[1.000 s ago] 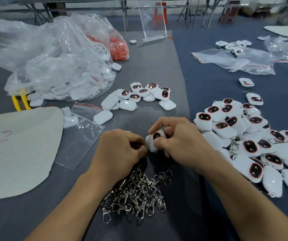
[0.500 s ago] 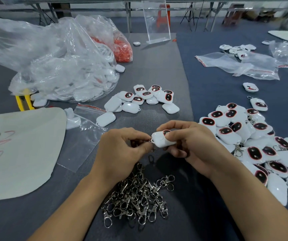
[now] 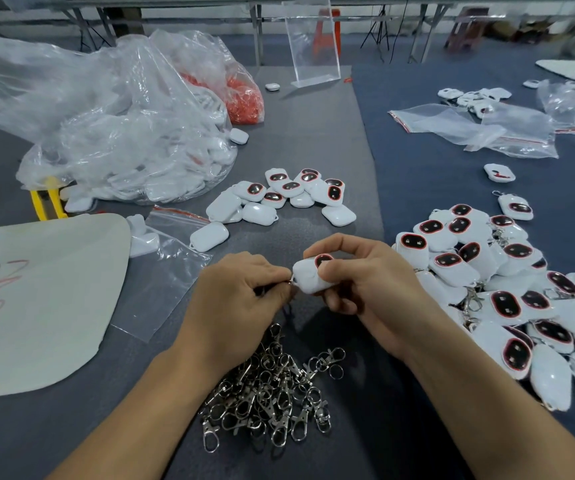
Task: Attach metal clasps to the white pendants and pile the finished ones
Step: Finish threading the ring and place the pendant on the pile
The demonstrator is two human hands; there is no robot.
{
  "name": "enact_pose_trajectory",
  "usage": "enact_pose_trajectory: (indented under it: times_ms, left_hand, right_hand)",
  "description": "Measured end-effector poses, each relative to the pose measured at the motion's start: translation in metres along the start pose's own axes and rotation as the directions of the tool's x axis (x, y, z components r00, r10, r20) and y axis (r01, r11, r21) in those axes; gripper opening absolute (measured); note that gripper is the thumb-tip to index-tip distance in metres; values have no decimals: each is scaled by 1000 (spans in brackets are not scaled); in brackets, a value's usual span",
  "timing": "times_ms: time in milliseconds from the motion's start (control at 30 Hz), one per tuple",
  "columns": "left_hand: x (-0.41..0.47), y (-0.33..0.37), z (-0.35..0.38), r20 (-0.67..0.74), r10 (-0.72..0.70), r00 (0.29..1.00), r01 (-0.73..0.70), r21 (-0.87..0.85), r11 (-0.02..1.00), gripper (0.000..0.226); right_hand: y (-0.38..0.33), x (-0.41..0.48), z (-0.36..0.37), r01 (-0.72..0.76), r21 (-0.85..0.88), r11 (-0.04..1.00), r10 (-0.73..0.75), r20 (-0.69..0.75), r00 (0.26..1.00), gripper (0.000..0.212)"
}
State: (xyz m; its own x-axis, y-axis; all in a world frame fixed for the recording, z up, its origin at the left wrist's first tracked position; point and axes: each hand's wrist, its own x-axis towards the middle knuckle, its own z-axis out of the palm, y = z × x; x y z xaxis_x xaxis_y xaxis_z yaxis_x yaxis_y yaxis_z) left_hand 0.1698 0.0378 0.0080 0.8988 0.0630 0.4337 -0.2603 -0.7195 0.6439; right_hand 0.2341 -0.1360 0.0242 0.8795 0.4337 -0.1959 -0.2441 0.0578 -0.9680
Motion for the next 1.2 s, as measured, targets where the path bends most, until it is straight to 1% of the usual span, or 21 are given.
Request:
enact_pose_trajectory:
  times_ms: [67, 100, 167, 233, 300, 367, 433, 500, 533, 600, 667, 700, 767, 833, 900, 933, 967, 1033, 1100, 1133, 1200]
  left_hand:
    - [-1, 1, -1, -4, 105, 994, -100, 260, 960, 11]
    - [-1, 0, -1, -6, 140, 990, -130, 336, 933, 12]
    - [-2, 0, -2, -41, 156, 987, -130, 367, 921, 11]
    - [-2, 2, -2, -102, 62, 993, -37, 232, 972, 8]
    - [0, 2, -1, -104, -116, 988, 107, -81, 991, 9]
    - [2, 4, -1, 5, -275, 962, 257, -374, 891, 9]
    - [4, 5, 1, 95, -353, 931, 343, -559, 755, 7]
    - [5, 5, 0, 112, -377, 920, 361, -617, 699, 11]
    - [5, 5, 0, 82, -364, 928, 338, -599, 726, 13]
    - [4, 4, -2, -33, -263, 964, 221, -443, 869, 10]
    - [4, 2, -3, -132, -38, 990, 27, -80, 996, 7]
    - [3, 2, -4, -125, 93, 988, -75, 139, 987, 11]
    - [2, 0, -4, -48, 284, 958, -238, 426, 873, 11]
    - [1, 0, -1, 15, 341, 940, -298, 521, 800, 11]
    - [0, 2, 3, 45, 332, 942, -305, 528, 793, 13]
    - [0, 2, 4, 40, 307, 951, -283, 515, 809, 12]
    - [0, 2, 4, 19, 251, 968, -229, 482, 846, 13]
    - [1, 1, 2, -38, 89, 995, -71, 346, 936, 17]
    - [2, 2, 2, -76, -71, 995, 78, 96, 992, 13]
    - [2, 3, 2, -79, -147, 986, 142, -66, 988, 12]
    - [4, 8, 5, -40, -255, 966, 227, -343, 911, 14]
  right_hand:
    - [5, 0, 6, 46, -86, 995, -49, -35, 998, 22]
    - [6, 0, 8, 63, -102, 993, -68, -46, 997, 22]
    - [7, -1, 11, 70, -73, 995, -75, -57, 996, 22]
    - [4, -1, 10, 30, 31, 999, -28, -44, 999, 23]
    - [0, 0, 7, -44, 150, 988, 46, -13, 999, 23]
    - [-3, 0, 6, -94, 219, 971, 92, 20, 996, 24]
    - [-4, 0, 7, -112, 251, 962, 105, 42, 994, 25]
    - [-4, -1, 8, -108, 269, 957, 98, 50, 994, 26]
    - [-3, -2, 8, -101, 275, 956, 90, 51, 995, 27]
    - [-2, -2, 9, -79, 284, 956, 71, 38, 997, 27]
    - [0, -2, 8, -43, 272, 961, 39, 19, 999, 23]
    - [2, -3, 8, -18, 245, 969, 15, 15, 1000, 19]
    - [3, -4, 7, 41, 155, 987, -45, 19, 999, 15]
    - [6, -6, 7, 120, 7, 993, -120, -8, 993, 21]
    - [9, -7, 11, 230, -246, 942, -247, -44, 968, 25]
    - [10, -7, 13, 268, -315, 911, -295, -40, 955, 25]
    - [10, -7, 15, 285, -313, 906, -313, -43, 949, 24]
    - [8, -6, 15, 257, -149, 955, -269, -61, 961, 21]
    - [3, -5, 11, 165, 18, 986, -163, -71, 984, 17]
    - [0, -4, 10, 106, 88, 990, -100, -70, 993, 18]
    - [-2, -3, 9, 6, 210, 978, 4, -45, 999, 20]
